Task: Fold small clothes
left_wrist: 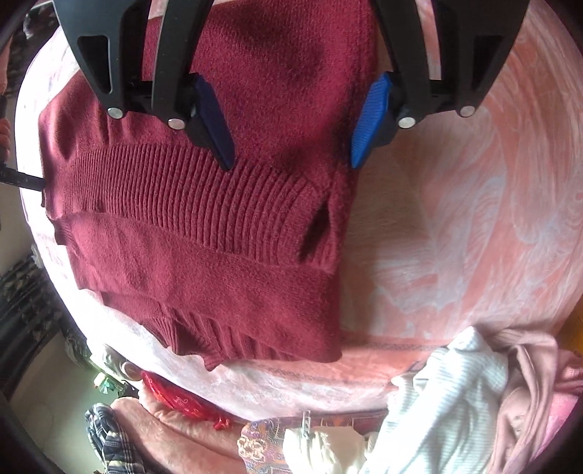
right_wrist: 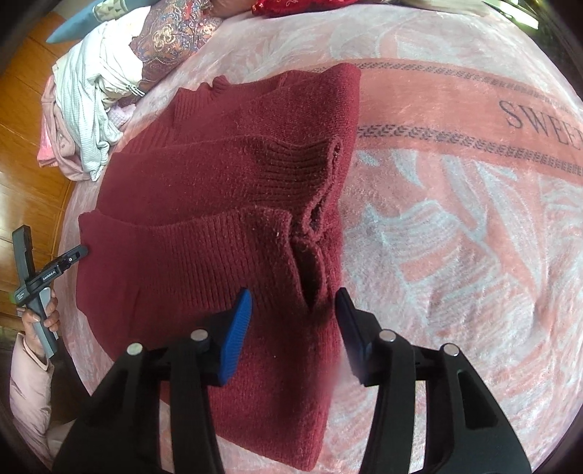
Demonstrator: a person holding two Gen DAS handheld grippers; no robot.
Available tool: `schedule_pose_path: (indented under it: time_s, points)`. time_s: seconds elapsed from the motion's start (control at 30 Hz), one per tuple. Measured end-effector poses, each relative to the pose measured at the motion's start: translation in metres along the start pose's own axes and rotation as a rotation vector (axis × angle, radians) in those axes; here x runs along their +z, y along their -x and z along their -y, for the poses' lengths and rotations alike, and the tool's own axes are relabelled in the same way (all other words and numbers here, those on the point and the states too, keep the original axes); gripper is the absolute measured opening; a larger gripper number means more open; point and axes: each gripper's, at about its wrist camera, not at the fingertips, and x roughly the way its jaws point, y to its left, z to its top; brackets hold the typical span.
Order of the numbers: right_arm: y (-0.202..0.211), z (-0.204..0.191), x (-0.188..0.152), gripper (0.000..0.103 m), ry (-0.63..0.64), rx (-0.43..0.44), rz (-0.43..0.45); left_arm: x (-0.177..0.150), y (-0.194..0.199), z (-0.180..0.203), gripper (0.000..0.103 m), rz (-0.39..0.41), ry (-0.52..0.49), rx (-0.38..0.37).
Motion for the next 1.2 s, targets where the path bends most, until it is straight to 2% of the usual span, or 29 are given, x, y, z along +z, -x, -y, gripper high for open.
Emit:
schedule_pose_path:
  time_s: [0.07,0.1,0.13,0.17,0.2,0.23,0.3,0.43,0.6,0.83,0.87,0.9,0.97,1.1,1.17,1.2]
  points:
    - [-0.003,-0.001,0.001,0.044,0.014,-0.004,-0.002,0.001,-0.005,0.002,0.054,-0.008,-0.004,0.010]
    - [-0.003,-0.003,0.002,0.039,0.026,-0.013,0.003,0.002,-0.007,0.002,0.045,-0.010,-0.007,0.018]
    - [-0.004,-0.005,0.002,0.026,0.044,-0.025,0.005,0.002,-0.009,0.002,0.039,-0.011,-0.009,0.027]
    - [-0.004,-0.007,0.002,0.005,0.054,-0.036,0.007,0.002,-0.010,0.001,0.029,-0.012,-0.008,0.027]
    - [-0.004,-0.008,0.002,0.006,0.061,-0.035,0.012,0.002,-0.010,0.000,0.016,-0.010,-0.006,0.025]
    - [-0.001,-0.010,0.001,0.006,0.073,-0.023,0.023,0.002,-0.009,-0.002,0.008,-0.007,0.000,0.016]
    - [0.010,-0.017,-0.002,0.005,0.114,-0.012,0.047,0.001,-0.002,-0.004,0.006,0.016,0.015,-0.014]
    - [0.042,-0.021,-0.009,0.005,0.146,0.065,0.122,-0.002,0.023,-0.006,0.006,0.078,0.028,-0.074]
    - [0.063,-0.020,-0.007,0.005,0.130,0.109,0.177,-0.001,0.044,-0.006,0.006,0.135,0.042,-0.098]
    - [0.017,-0.017,-0.008,0.005,0.103,0.034,0.068,-0.002,0.006,-0.002,0.009,0.024,0.025,0.000]
    - [0.012,-0.017,-0.008,0.005,0.101,0.030,0.058,-0.002,0.003,-0.002,0.019,0.020,0.018,0.018]
    - [0.009,-0.016,-0.008,0.006,0.098,0.030,0.052,-0.001,0.001,-0.001,0.034,0.028,0.008,0.040]
    - [0.006,-0.015,-0.006,0.009,0.086,0.041,0.047,0.001,-0.002,0.002,0.053,0.043,-0.013,0.040]
    - [0.003,-0.012,-0.002,0.013,0.064,0.054,0.046,0.008,-0.012,0.006,0.054,0.030,-0.029,0.066]
    - [0.000,-0.013,-0.001,0.023,0.061,0.058,0.038,0.011,-0.018,0.005,0.055,0.023,-0.018,0.068]
    - [-0.001,-0.014,-0.001,0.023,0.066,0.057,0.035,0.011,-0.019,0.004,0.054,0.025,-0.012,0.066]
